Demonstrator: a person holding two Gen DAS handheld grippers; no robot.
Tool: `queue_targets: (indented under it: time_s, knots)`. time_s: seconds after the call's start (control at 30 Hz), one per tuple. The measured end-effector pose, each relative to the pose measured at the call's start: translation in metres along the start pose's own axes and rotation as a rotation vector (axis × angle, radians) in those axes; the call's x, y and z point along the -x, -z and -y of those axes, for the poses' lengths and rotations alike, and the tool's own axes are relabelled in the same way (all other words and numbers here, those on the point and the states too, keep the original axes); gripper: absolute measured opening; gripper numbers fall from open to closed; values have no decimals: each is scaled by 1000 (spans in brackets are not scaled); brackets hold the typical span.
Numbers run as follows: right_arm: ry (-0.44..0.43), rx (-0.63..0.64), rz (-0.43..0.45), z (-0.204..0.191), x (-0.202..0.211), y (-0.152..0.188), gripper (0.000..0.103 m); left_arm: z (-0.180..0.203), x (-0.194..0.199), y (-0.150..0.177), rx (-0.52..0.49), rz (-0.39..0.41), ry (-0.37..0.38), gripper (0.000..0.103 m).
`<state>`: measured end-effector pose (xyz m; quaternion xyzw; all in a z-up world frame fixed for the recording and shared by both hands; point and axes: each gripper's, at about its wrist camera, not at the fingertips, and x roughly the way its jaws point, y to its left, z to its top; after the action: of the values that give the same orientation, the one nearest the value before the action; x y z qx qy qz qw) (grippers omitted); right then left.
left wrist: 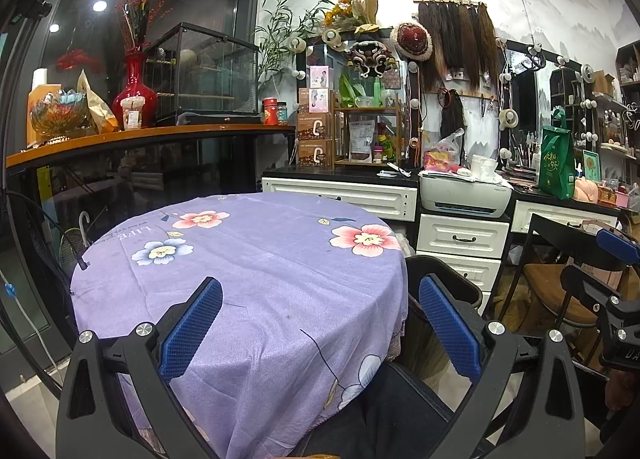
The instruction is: Collect trash
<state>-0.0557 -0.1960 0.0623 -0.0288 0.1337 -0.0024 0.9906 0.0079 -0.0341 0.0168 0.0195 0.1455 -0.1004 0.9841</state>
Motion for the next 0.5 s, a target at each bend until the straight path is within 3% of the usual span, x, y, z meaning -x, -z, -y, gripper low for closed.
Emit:
queue_targets:
  time_s: [0.5]
  knots:
    - [1,1,-1,1,-1,-1,97,-4,1,-2,6,3,0,98]
